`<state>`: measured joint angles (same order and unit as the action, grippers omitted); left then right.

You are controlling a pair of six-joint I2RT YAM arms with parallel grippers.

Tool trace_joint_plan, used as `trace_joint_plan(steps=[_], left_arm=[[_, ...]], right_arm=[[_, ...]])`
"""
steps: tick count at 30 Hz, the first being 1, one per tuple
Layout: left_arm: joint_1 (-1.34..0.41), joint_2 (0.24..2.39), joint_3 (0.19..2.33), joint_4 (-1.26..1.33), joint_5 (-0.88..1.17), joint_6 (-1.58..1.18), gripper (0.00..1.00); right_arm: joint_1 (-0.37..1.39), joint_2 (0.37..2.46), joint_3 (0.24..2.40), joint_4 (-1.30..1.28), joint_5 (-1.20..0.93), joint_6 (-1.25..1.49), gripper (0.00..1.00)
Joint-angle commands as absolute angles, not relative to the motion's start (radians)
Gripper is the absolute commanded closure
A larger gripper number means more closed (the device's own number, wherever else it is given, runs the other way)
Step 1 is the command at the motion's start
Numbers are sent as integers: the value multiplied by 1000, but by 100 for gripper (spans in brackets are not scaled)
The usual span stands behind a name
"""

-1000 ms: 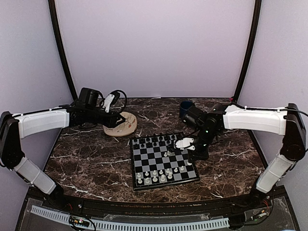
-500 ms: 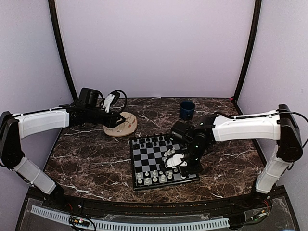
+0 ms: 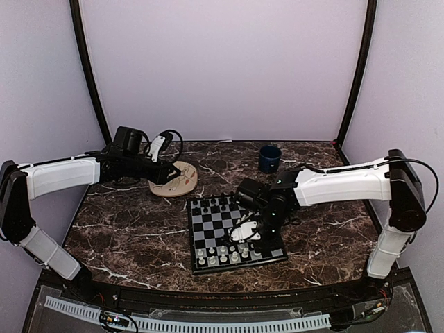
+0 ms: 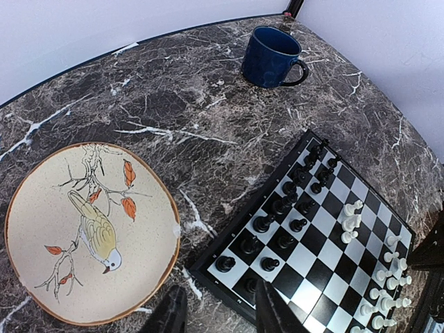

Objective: Set up the chess pieces on the board
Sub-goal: Place the bishop on f1.

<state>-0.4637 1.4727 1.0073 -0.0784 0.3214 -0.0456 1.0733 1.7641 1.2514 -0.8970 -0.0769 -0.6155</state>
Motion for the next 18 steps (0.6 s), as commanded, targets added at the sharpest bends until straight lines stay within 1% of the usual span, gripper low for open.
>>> trace_joint_plan(steps=[1, 11, 18], left_arm=[[-465, 1460, 1028, -95, 324, -38, 64], [-466, 1460, 1030, -94, 328, -38, 64], [-465, 1462, 1031, -95, 330, -38, 64]], right_arm=[[1089, 1781, 1279, -878, -69, -602, 95], [1095, 1796, 1279, -886, -81, -606, 94], [1097, 1809, 1271, -878, -49, -600, 92]])
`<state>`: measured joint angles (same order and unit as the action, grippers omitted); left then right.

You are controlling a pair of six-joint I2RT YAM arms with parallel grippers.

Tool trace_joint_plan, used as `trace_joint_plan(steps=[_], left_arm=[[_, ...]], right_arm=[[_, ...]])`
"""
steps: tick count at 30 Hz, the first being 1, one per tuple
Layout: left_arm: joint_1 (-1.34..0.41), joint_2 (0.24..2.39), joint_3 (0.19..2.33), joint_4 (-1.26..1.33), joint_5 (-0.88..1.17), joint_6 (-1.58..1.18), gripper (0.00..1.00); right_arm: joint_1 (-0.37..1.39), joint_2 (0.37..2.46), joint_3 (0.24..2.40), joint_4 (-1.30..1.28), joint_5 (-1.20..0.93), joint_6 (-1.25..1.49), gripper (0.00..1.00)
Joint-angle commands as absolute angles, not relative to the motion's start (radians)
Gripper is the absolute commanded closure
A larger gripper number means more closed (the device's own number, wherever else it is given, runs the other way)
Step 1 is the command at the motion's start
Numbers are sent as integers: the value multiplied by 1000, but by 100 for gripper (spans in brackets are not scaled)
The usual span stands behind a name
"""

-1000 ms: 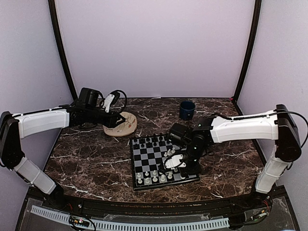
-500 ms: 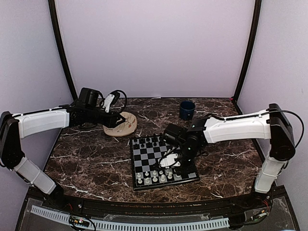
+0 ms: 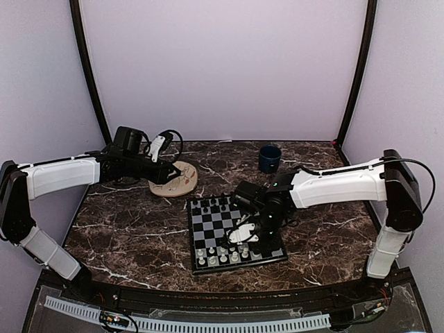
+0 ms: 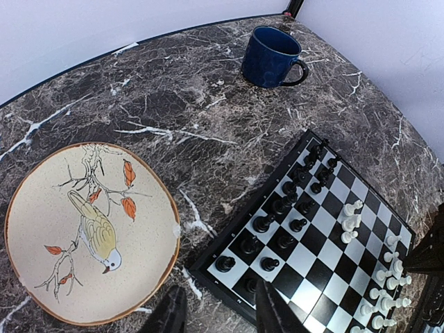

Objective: Set up the chess pieces on the board
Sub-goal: Place the bishop on f1, then pick up the rook from the chessboard.

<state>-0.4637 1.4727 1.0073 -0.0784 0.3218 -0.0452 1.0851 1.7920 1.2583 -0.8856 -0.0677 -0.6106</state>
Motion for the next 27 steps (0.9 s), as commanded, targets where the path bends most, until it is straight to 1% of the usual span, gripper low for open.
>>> trace_joint_plan(steps=[1, 8, 11, 16, 23, 27], left_arm=[[-466, 1462, 1030, -96, 330, -38, 64], [-465, 1462, 1030, -94, 329, -38, 64], [-465, 1463, 1029, -94, 330, -38, 64], [-466, 1465, 1028, -95, 327, -38, 64], [-466, 1468, 1030, -95, 332, -41, 64], [-466, 1470, 1030, -93, 333, -41, 64]], right_arm=[[1097, 1809, 1268, -876, -49, -599, 90], [1098, 1791, 1266, -872, -51, -593, 79], [1097, 1773, 1283, -893, -73, -598, 77], [1082, 1723, 1315, -943, -90, -616, 75], [940, 1718, 1387, -958, -175, -594, 74], [875, 1763, 1413, -911, -102, -541, 74]])
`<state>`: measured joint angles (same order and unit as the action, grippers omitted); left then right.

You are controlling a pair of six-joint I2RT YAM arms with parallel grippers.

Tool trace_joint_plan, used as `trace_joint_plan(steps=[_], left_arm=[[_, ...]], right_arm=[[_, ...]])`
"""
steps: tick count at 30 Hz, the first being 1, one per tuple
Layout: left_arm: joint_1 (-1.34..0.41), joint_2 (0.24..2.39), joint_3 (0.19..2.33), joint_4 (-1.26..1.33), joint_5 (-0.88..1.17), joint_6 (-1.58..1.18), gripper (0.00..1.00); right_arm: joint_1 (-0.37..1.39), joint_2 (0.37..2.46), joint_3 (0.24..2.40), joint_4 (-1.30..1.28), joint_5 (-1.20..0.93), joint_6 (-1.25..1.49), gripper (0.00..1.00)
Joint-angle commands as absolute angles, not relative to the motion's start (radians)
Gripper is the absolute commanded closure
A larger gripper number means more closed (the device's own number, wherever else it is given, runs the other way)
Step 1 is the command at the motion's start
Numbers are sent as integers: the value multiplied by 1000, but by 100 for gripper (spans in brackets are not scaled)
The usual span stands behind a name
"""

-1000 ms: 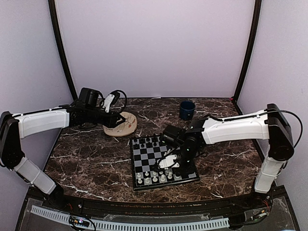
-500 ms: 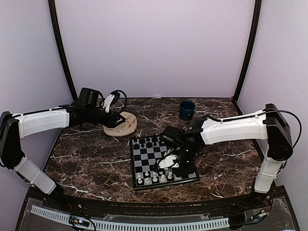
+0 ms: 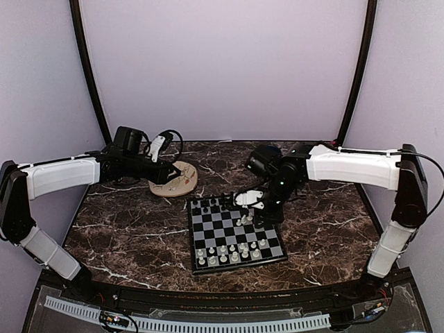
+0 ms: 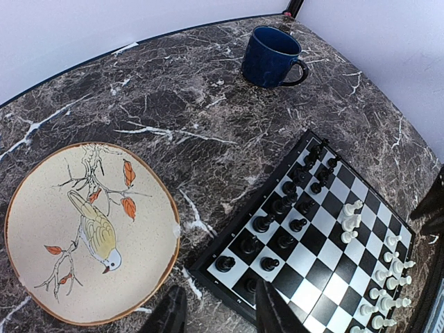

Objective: Set up the chess pieces on the board
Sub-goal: Pick up the rook from the chessboard.

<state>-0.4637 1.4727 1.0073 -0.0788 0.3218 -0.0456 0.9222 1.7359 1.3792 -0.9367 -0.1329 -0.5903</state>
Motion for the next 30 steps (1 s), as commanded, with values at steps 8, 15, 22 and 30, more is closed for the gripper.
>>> trace_joint_plan(steps=[8, 15, 22, 30], left_arm=[[-466, 1463, 1028, -93, 329, -41, 64], [-465, 1459, 1029, -93, 333, -42, 64], [-466, 1452, 1025, -91, 332, -42, 64], [-466, 1450, 1025, -91, 334, -43, 64]], right_arm=[[815, 1852, 1453, -862, -56, -495, 72], [806, 1921, 1492, -840, -69, -478, 61], [792, 1980, 1527, -843, -80, -474, 63], [788, 1995, 1534, -834, -95, -466, 70]])
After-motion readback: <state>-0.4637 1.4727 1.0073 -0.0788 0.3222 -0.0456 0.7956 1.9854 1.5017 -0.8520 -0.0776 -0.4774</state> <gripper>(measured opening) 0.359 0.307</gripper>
